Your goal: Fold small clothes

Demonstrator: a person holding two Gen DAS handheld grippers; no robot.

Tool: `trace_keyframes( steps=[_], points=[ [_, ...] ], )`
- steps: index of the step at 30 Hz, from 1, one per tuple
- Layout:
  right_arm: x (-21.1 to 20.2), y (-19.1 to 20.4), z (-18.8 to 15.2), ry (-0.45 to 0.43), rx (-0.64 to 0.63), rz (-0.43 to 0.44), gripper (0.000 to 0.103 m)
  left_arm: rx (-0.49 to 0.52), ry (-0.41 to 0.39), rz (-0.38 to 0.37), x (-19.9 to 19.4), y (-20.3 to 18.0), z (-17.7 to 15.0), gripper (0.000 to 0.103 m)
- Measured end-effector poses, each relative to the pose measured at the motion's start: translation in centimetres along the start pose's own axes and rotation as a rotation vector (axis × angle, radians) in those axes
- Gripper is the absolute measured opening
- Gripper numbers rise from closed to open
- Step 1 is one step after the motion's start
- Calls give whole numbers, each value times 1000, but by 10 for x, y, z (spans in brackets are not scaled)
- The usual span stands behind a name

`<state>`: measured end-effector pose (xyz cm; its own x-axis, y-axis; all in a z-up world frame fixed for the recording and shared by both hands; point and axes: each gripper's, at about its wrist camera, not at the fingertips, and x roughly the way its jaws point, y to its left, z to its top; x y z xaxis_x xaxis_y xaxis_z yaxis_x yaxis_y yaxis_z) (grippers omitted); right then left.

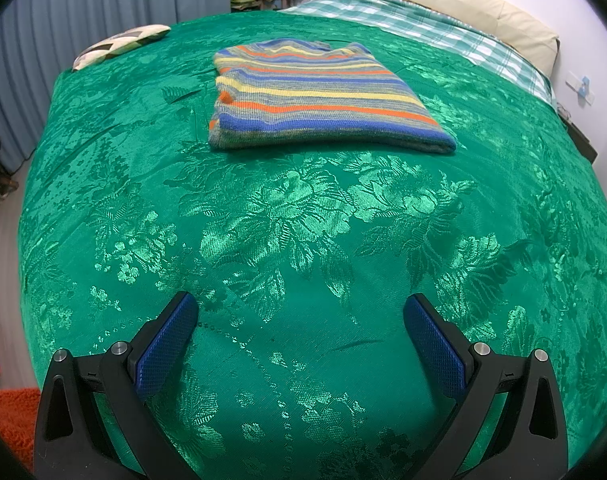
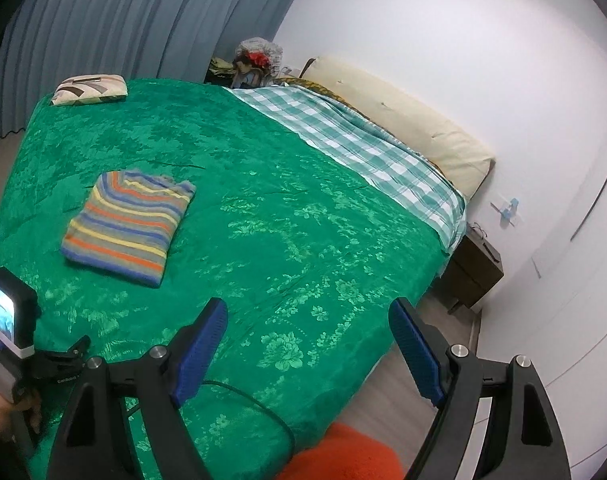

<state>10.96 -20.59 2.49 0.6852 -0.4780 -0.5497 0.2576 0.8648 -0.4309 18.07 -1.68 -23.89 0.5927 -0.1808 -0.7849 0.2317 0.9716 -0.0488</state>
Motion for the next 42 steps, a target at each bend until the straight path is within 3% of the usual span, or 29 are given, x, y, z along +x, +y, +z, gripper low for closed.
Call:
trace_keyframes(
  steps=[26, 42],
  points=[
    [-3, 2, 4, 15, 16, 20, 82, 3, 1, 4, -1, 1, 1, 102],
    [26, 6, 3, 51, 15, 39, 82, 3, 1, 5, -1, 0, 2, 102]
  ],
)
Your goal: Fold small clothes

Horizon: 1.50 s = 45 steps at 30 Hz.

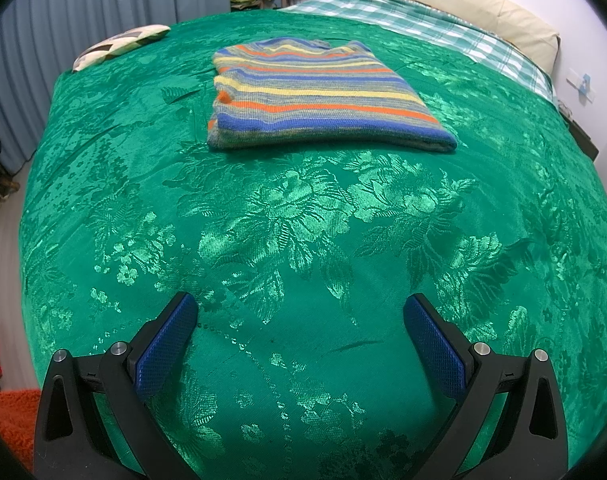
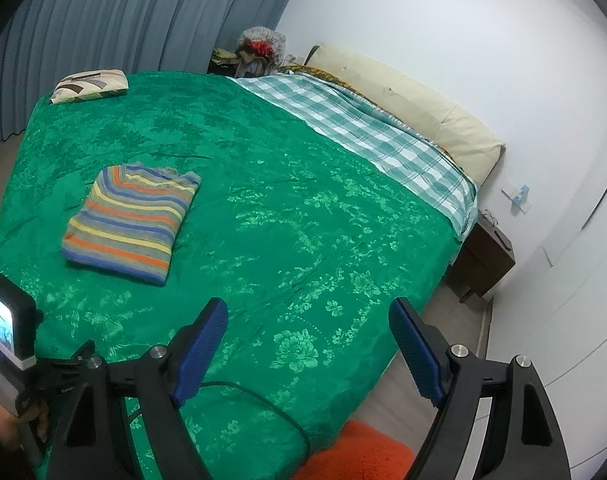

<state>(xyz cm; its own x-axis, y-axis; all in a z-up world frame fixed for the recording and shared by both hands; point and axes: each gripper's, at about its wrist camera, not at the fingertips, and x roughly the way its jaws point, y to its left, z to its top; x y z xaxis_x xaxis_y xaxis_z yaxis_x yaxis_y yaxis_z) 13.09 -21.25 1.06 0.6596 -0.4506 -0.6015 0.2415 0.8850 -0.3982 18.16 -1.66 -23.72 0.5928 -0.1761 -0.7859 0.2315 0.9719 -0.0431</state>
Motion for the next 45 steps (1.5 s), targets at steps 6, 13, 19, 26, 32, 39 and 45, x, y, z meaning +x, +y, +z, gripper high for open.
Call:
trace_keyframes(
  steps=[6, 13, 19, 26, 32, 39, 45],
  points=[
    [7, 4, 2, 10, -4, 7, 82, 2, 12, 3, 0, 0, 1, 102],
    [43, 10, -3, 32, 65, 316, 82, -66, 17, -81, -26, 35, 48, 101],
    [127, 16, 25, 83, 186, 610, 82, -237, 55, -184, 20, 97, 140, 101],
    [274, 84, 82, 254, 256, 935, 82, -161, 184, -112, 111, 105, 196, 100],
    [361, 149, 89, 383, 349, 1007, 52, -192, 191, -220, 132, 97, 211, 34],
    [321, 158, 109, 257, 235, 907, 25, -136, 72, -234, 87, 78, 223, 16],
    [285, 135, 129, 173, 200, 891, 25, -95, 17, -231, 57, 66, 231, 21]
  ],
)
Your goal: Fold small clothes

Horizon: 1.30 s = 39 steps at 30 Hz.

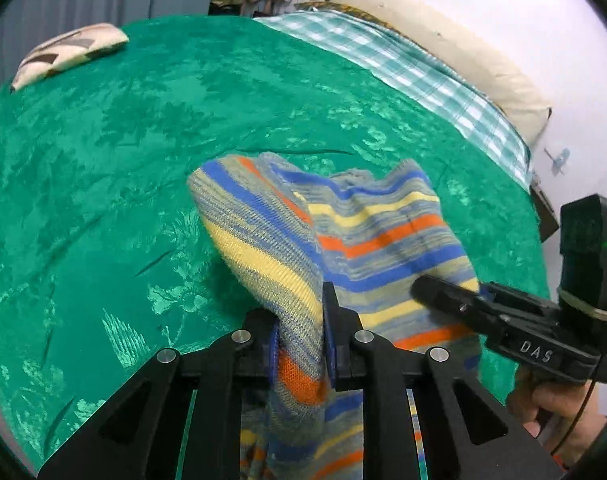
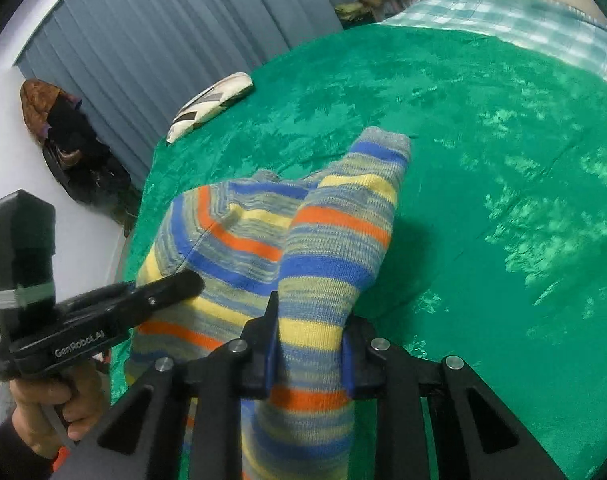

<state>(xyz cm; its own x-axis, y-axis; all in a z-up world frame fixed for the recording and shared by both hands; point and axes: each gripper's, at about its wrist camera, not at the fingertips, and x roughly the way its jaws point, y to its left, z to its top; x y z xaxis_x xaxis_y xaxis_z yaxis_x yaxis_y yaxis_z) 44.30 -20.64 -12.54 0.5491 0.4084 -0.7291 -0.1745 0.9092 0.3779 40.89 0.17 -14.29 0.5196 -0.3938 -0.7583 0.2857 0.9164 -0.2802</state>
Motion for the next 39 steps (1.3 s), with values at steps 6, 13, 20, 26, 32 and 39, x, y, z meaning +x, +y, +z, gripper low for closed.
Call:
trace_keyframes(
  steps=[6, 13, 20, 26, 32, 39],
  points=[
    [-13, -24, -12, 19, 13, -153, 61, 47, 21, 229, 8, 7, -20, 65],
    [-102, 14, -52, -9, -135, -262, 83, 167, -129, 378, -93, -36, -68, 102],
    [-186, 80, -112, -48, -175, -283, 90, 123, -118, 463, -171, -76, -116, 102],
    [-223, 109, -163, -28, -175, -329, 90, 16, -47, 451, -210, -83, -161, 102],
    [-253, 125, -201, 4, -195, -382, 90, 29, -32, 474, -233, -95, -190, 102],
    [-273, 149, -218, 20, -225, -406, 90, 55, -18, 459, -249, -107, -202, 102]
  ],
)
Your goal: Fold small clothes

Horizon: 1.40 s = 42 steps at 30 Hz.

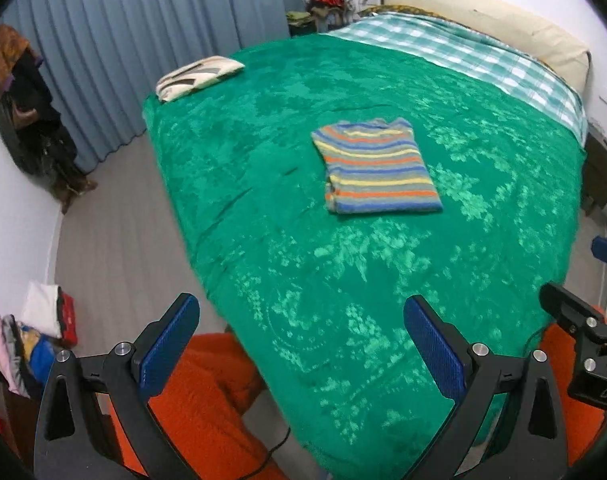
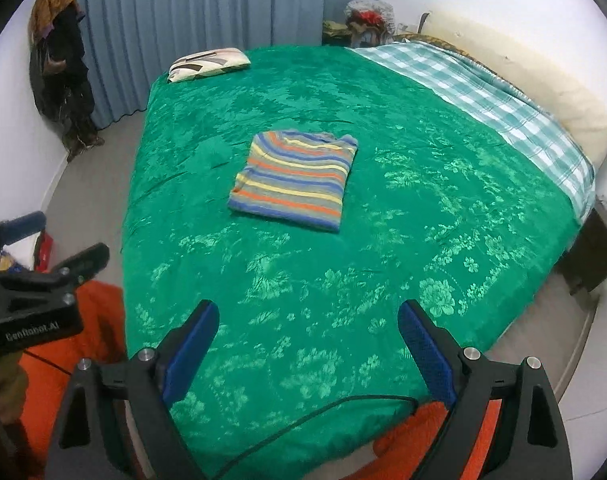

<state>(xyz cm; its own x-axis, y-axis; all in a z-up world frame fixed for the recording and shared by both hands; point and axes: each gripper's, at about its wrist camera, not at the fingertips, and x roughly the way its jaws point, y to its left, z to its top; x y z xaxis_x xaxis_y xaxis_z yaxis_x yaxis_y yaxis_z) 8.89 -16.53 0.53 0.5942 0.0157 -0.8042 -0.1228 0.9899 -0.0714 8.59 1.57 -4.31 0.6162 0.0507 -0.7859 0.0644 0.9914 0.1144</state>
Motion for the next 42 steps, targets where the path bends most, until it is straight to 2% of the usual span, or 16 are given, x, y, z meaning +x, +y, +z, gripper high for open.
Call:
trace_keyframes(
  steps=[5, 14, 17, 31, 42],
  points=[
    [-6, 4, -1, 7, 14, 12, 97, 8, 25, -4, -4, 0, -9, 102],
    [-6, 10, -3, 20, 21, 22, 98, 3, 26, 2, -4, 2, -13, 102],
    [-7, 11, -3, 15, 22, 16, 103, 2, 24, 7, -3, 5, -13, 102],
    [-10, 14, 2, -1, 41, 60, 103, -9, 13, 14, -8, 8, -7, 102],
    [-15, 12, 7, -5, 34, 60, 103, -10, -12, 24, -17, 6, 2, 102]
  ],
)
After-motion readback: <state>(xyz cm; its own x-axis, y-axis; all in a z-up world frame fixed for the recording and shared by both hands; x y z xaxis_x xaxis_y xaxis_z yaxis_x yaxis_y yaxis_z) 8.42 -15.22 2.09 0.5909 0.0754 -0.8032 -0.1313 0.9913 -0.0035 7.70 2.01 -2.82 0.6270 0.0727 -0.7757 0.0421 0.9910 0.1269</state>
